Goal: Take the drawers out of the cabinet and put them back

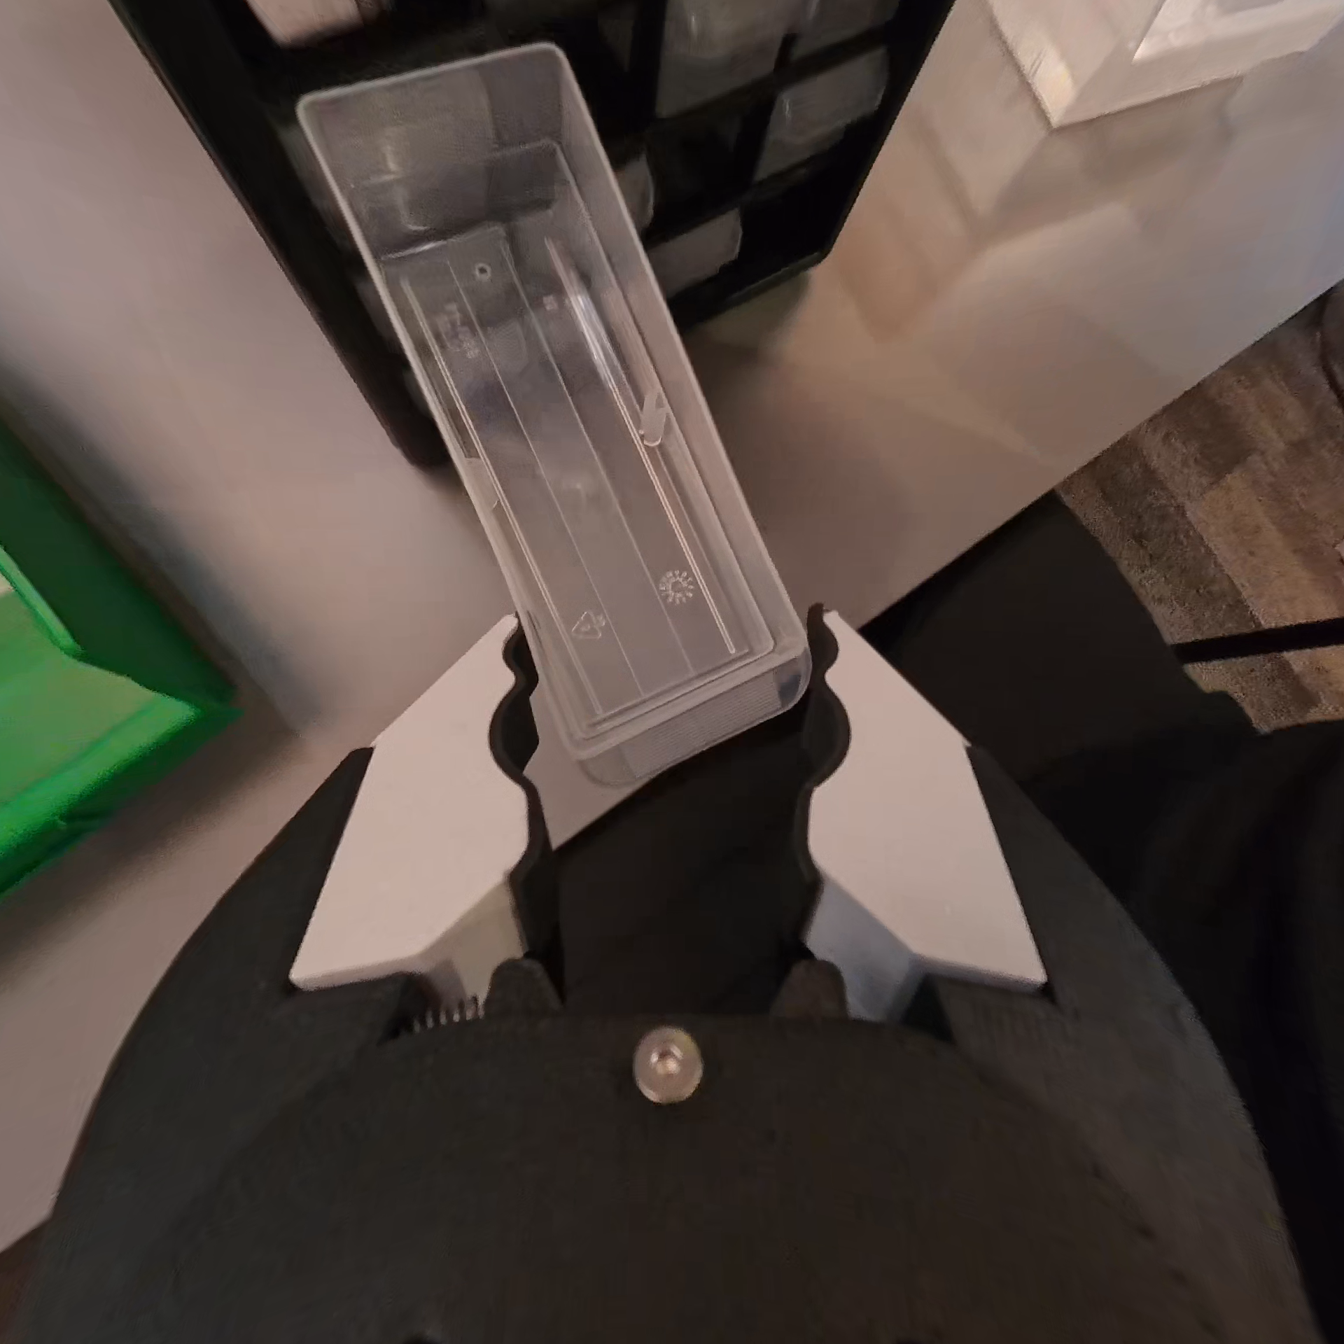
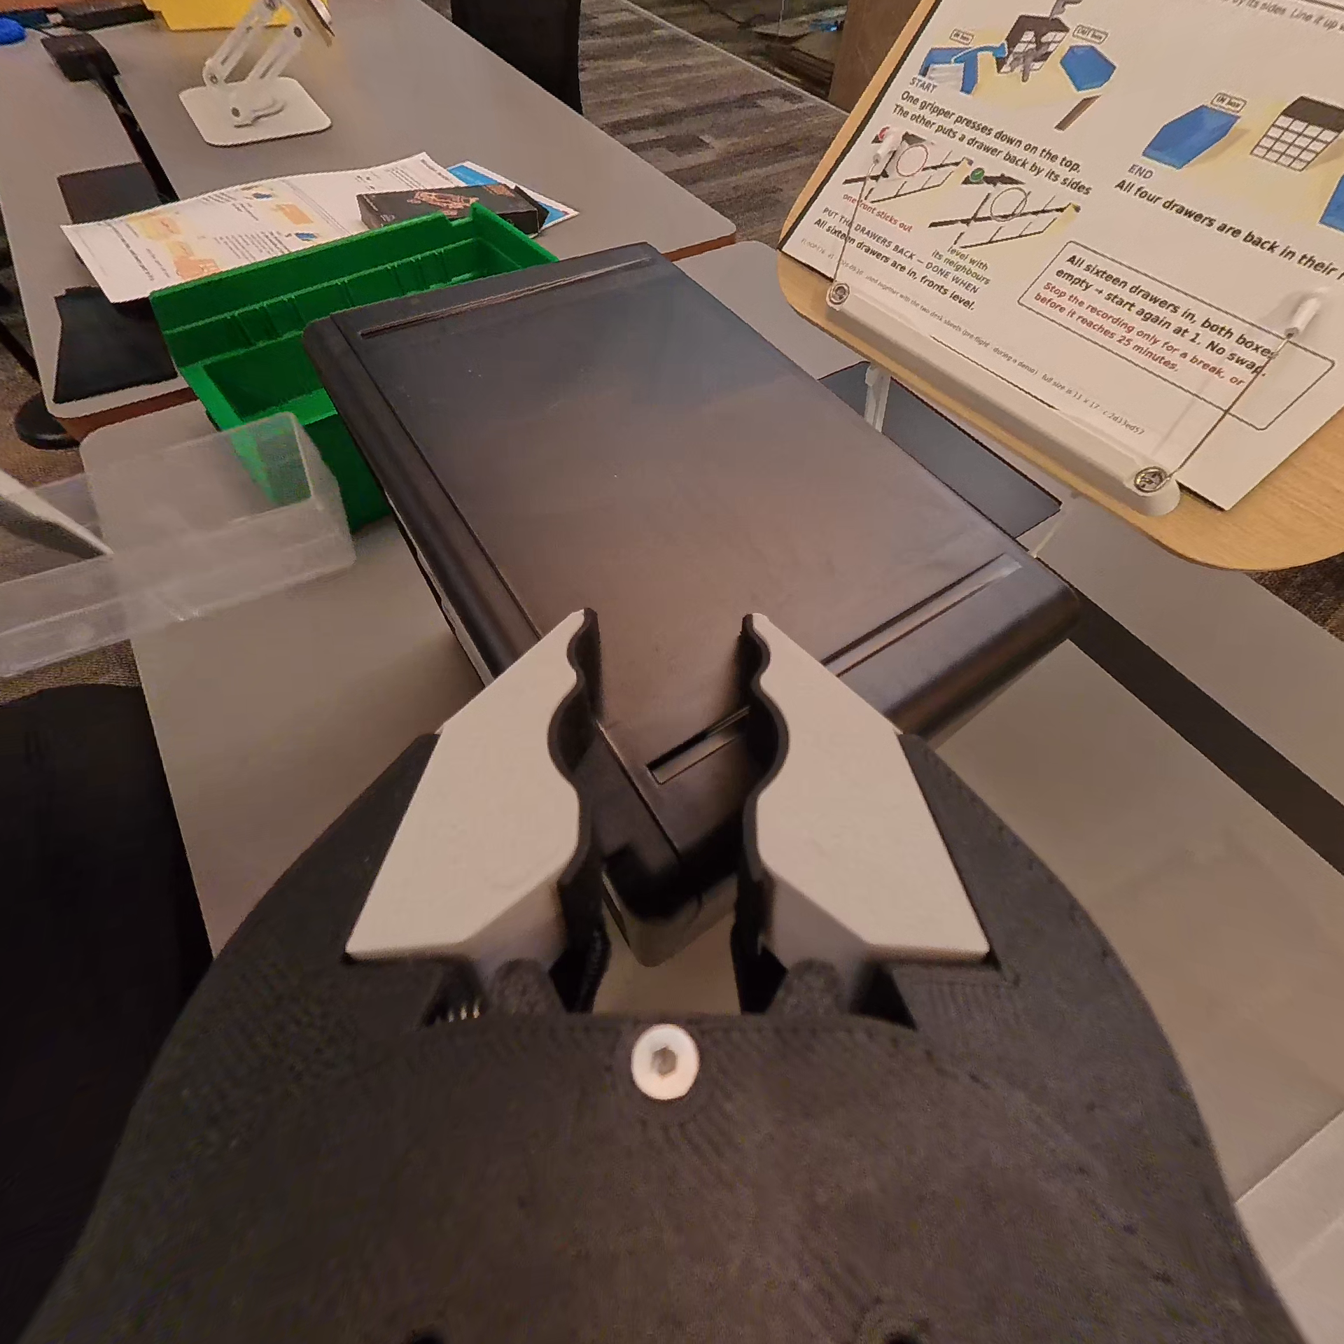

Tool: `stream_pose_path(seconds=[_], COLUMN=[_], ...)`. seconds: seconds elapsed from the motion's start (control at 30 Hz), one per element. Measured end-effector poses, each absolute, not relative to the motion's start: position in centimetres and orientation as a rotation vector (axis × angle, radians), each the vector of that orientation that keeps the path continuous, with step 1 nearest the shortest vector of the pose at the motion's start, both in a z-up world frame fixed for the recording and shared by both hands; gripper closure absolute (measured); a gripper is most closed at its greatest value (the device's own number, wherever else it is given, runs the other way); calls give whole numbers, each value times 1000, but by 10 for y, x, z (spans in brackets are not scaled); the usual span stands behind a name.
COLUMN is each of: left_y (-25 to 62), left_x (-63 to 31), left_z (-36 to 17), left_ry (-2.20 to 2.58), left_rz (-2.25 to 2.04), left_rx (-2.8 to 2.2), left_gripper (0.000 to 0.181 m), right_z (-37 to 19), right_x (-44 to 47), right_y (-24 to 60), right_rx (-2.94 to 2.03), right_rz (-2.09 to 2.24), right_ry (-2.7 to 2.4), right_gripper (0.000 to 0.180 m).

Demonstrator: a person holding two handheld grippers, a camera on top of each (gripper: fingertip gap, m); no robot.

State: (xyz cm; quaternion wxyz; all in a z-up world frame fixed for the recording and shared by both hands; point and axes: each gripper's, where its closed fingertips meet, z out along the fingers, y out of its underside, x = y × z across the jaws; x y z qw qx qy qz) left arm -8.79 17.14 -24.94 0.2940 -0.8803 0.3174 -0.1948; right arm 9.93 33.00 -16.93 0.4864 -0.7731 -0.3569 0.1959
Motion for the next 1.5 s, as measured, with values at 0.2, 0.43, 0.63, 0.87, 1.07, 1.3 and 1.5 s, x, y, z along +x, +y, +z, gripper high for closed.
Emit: stream_pose_path(seconds=[0.2,0.43,0.63,0.87,1.07,1.3,1.5], left_y=[195,207,214,222,223,229,231], left_x=[-85,-83,-77,-71,-82,-90,-93], left_z=[-241,-237,-234,-239,-239,-225,-225], left_ry=[842,817,705,683,810,853,920], left_rz=[-496,-474,-513,-477,-380,-388,-421], left_rx=[-2361,-2382,-2334,-2345,-2462,-2510,-2577], left_gripper=[107,108,108,108,109,109,109], right_z=[-169,-169,-169,-169,-169,-169,-169], right_x=[100,99,98,96,95,93,92], right_y=[330,330,331,331,331,331,331], right_rx=[-1878,-1874,-1869,-1868,-1867,-1867,-1868], right_rz=[481,481,468,454,444,426,425], right_ry=[-864,-864,-863,-872,-876,-885,-885], right_gripper=[142,143,144,149,151,155,157])
